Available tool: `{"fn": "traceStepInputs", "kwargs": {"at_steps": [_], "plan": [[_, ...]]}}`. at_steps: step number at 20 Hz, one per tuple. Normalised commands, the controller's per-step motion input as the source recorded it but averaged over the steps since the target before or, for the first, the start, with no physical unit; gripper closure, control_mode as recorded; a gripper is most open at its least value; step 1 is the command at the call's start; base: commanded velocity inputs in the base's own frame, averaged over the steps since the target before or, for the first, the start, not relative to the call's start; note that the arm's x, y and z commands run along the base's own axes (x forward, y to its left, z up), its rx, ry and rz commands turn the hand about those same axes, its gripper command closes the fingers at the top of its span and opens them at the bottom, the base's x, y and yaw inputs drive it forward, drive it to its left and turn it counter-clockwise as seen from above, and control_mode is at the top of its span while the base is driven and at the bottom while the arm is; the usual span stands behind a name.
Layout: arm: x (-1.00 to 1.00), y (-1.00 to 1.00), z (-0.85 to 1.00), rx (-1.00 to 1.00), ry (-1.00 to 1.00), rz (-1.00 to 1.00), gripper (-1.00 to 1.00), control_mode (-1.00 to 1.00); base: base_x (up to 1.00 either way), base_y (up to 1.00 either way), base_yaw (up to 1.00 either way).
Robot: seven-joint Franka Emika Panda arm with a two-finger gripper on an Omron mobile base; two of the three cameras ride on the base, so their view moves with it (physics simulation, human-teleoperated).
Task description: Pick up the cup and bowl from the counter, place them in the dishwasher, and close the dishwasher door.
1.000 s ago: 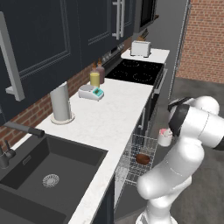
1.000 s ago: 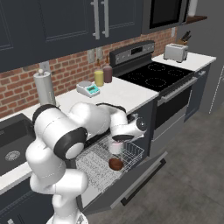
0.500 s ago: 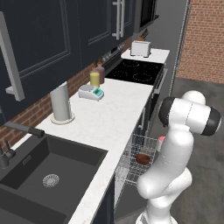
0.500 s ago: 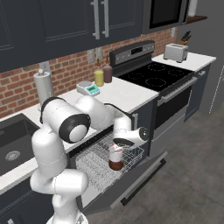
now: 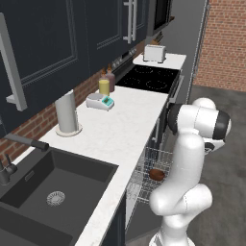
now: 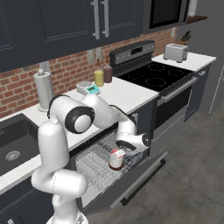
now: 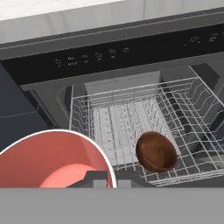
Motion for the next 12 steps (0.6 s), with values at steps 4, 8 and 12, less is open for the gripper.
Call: {"fn": "traceStepInputs", "kwargs": {"at_steps": [4,8,12], "plan": [[0.00,0.15,0.00,0.00,0.00,0.09,1.00,-1.00,0.00,0.00,0.00],[0.00,0.19,-0.03,0.00,0.00,0.10,1.00,-1.00,0.00,0.00,0.00],[-0.03,0.28,-0.16,0.00,0.00,0.07,1.00,-1.00,0.00,0.00,0.00]]}}
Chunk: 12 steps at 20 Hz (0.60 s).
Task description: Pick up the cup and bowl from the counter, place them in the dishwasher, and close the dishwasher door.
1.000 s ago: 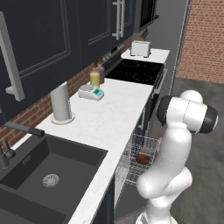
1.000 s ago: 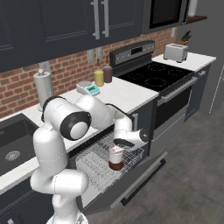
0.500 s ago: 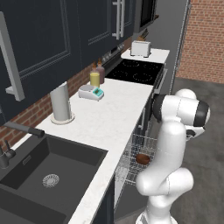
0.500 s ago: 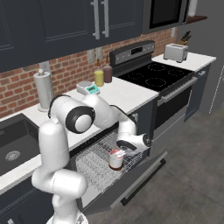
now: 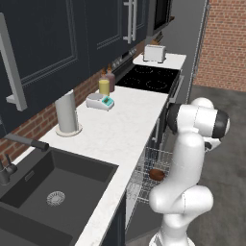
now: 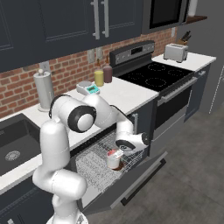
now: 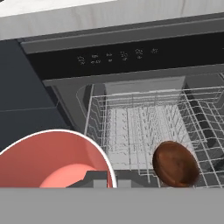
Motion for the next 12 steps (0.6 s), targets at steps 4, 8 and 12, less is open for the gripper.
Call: {"fn": "traceStepInputs", "kwargs": {"at_steps": [4,8,12], "plan": [[-0.02,0.25,-0.17,0.00,0.00,0.06,1.00,-1.00,0.00,0.00,0.00],[0.00,0.24,-0.19,0.00,0.00,0.06,1.00,-1.00,0.00,0.00,0.00],[0.00,0.24,-0.23,0.00,0.00,0.05,1.00,-1.00,0.00,0.00,0.00]]}}
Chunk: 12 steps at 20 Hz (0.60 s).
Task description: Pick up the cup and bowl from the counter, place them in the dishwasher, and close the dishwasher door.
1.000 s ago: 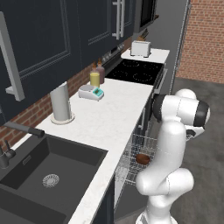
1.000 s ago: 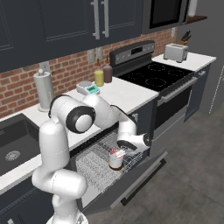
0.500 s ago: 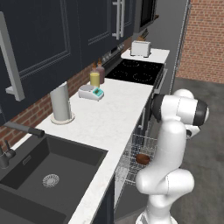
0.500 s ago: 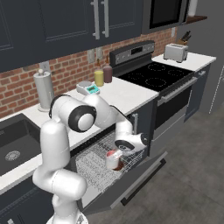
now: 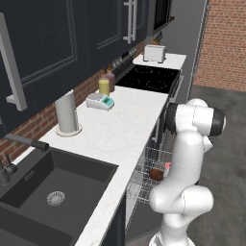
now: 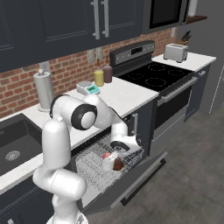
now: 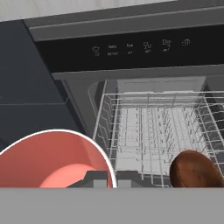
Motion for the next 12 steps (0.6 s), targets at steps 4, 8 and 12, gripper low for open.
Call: {"fn": "traceStepInputs", "kwargs": {"at_steps": [4,8,12], "plan": [[0.00,0.27,-0.26,0.00,0.00,0.04,1.00,-1.00,0.00,0.00,0.00],[0.00,0.24,-0.27,0.00,0.00,0.04,1.00,-1.00,0.00,0.00,0.00],[0.00,0.15,-0.28,0.00,0.00,0.04,1.00,-1.00,0.00,0.00,0.00]]}}
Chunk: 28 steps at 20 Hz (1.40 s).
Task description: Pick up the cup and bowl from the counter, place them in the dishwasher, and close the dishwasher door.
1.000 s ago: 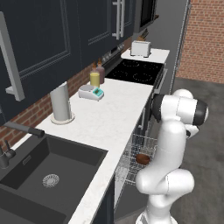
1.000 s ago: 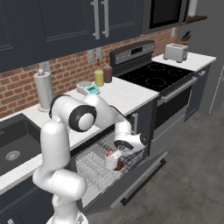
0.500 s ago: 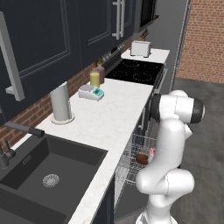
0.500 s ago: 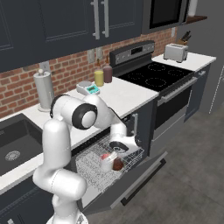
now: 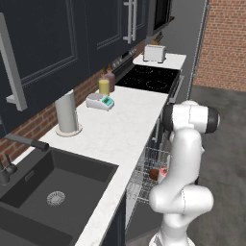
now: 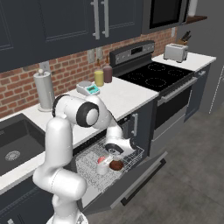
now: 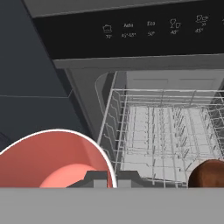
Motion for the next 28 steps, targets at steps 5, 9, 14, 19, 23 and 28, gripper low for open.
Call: {"fn": "traceStepInputs", "kwargs": {"at_steps": [5,9,14,19,23,28], "plan": [[0.00,0.16,-0.29,0.00,0.00,0.03,1.00,-1.00,0.00,0.00,0.00],[0.03,0.16,-0.21,0.00,0.00,0.02,1.00,-1.00,0.00,0.00,0.00],[0.10,0.12,-0.21,0.00,0.00,0.01,1.00,-1.00,0.00,0.00,0.00],[0.19,0.01,-0.20,0.00,0.00,0.00,1.00,-1.00,0.00,0.00,0.00],[0.24,0.00,-0.20,0.00,0.00,0.00,1.00,-1.00,0.00,0.00,0.00],[0.20,0.03,-0.25,0.00,0.00,0.00,1.00,-1.00,0.00,0.00,0.00]]}}
